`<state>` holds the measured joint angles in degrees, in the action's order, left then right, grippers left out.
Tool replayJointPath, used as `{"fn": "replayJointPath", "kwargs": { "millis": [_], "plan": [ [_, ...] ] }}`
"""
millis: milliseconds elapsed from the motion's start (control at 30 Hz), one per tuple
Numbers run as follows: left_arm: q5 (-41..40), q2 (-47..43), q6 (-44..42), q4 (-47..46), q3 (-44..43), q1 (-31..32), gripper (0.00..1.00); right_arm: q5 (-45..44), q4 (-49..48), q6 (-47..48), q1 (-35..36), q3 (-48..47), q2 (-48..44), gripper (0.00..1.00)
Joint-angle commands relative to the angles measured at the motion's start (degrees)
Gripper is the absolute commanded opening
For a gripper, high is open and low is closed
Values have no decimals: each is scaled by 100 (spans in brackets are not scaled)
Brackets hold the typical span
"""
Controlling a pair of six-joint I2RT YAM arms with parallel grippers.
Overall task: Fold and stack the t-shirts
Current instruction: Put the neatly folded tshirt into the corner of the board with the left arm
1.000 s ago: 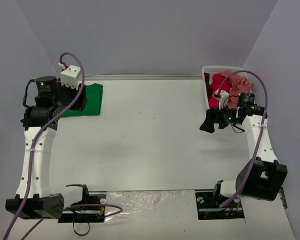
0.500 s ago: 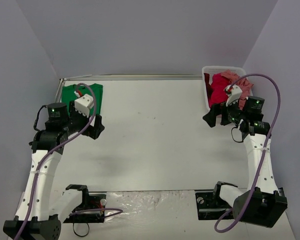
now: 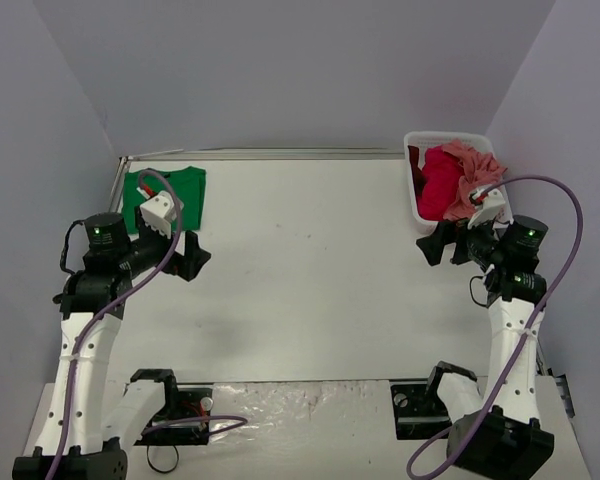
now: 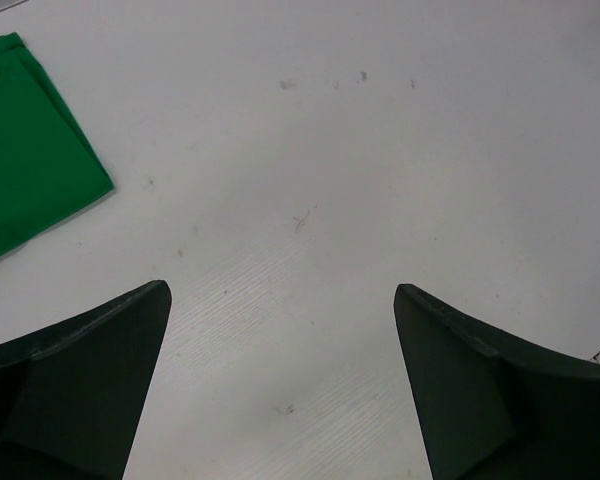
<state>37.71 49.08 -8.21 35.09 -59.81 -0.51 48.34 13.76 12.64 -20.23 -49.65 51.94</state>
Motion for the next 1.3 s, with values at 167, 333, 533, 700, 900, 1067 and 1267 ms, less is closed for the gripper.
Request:
{"fn": "replayJointPath", "kwargs": {
  "millis": [167,333,533,700,900,1067,1267],
  "plan": [
    [412,462,39,51,-382,-10,94,-299,-620,-473,-60,183,-52,100],
    [360,410,-102,-46,-277,-10,94,-465,-726,-640,-147,324,-228,100],
    [421,357,-427,-55,118,-10,94,234,-559,-597,-429,315,-351,100],
    [-350,269,-392,-169,189,-10,94,107,-637,-649,-500,421,-580,100],
    [-412,137,-419,-222,347,-151,94,-1089,-515,-535,-535,149,-344,100],
    [-283,225,-182,-406,444,-633,94,-1054,-435,-386,-535,122,-246,100],
    [-177,269,-269,-249,400,-731,94,-940,-550,-429,-535,254,-352,100]
  ]
}}
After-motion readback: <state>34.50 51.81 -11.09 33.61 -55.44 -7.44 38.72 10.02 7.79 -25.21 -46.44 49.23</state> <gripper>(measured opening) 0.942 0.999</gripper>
